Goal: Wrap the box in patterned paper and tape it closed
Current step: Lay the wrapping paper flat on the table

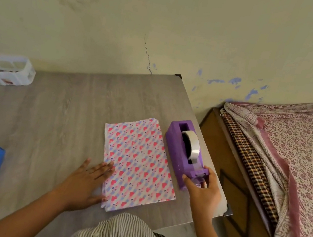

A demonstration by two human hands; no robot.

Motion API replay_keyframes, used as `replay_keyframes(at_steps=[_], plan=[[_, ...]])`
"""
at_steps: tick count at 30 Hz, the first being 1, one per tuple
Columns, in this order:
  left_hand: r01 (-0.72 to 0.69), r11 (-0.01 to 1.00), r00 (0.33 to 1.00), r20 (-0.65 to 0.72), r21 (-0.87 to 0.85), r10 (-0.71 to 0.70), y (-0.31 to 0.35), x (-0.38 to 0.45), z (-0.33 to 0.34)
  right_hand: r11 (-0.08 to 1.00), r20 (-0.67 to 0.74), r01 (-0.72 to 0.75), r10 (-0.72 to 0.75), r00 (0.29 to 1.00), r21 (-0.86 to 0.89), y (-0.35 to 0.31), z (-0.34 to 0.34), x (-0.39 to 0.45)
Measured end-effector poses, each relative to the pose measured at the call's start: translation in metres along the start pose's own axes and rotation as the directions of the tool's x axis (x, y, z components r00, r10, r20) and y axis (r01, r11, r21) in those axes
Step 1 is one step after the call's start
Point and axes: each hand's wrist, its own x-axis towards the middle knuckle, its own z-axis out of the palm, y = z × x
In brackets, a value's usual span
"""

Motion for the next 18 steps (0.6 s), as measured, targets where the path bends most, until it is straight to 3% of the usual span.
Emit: replay_keyframes(at_steps=[6, 9, 12, 13, 15, 18], plan=[[0.063, 0.998, 0.997, -0.036, 0.005, -0.063, -0.012, -0.022, 0.015, 0.999, 0.023, 0.0, 0.001, 1.0, -0.054, 0.001, 0.012, -0.003], [0.104, 0.994, 0.994, -0.014, -0.046, -0.105, -0.014, -0.029, 0.013, 0.984, 0.039, -0.024, 0.031, 0.999, -0.179, -0.004, 0.017, -0.003], [0.148, 0.982, 0.987, -0.048, -0.115, -0.154, -0.016, -0.034, 0.016, 0.896, 0.042, 0.183, -0.182, 0.982, -0.404, -0.019, 0.022, -0.013], [0.149, 0.98, 0.985, -0.067, -0.133, -0.159, -0.018, -0.035, 0.019, 0.839, 0.092, 0.31, -0.302, 0.949, -0.448, -0.025, 0.027, -0.021], [0.154, 0.975, 0.982, -0.084, -0.163, -0.169, -0.021, -0.041, 0.024, 0.703, 0.335, 0.567, -0.459, 0.823, -0.429, -0.036, 0.046, -0.038], [0.186, 0.954, 0.957, -0.177, -0.235, -0.23, -0.021, -0.047, 0.031, 0.583, 0.767, 0.785, -0.399, 0.502, -0.21, -0.036, 0.081, -0.054]])
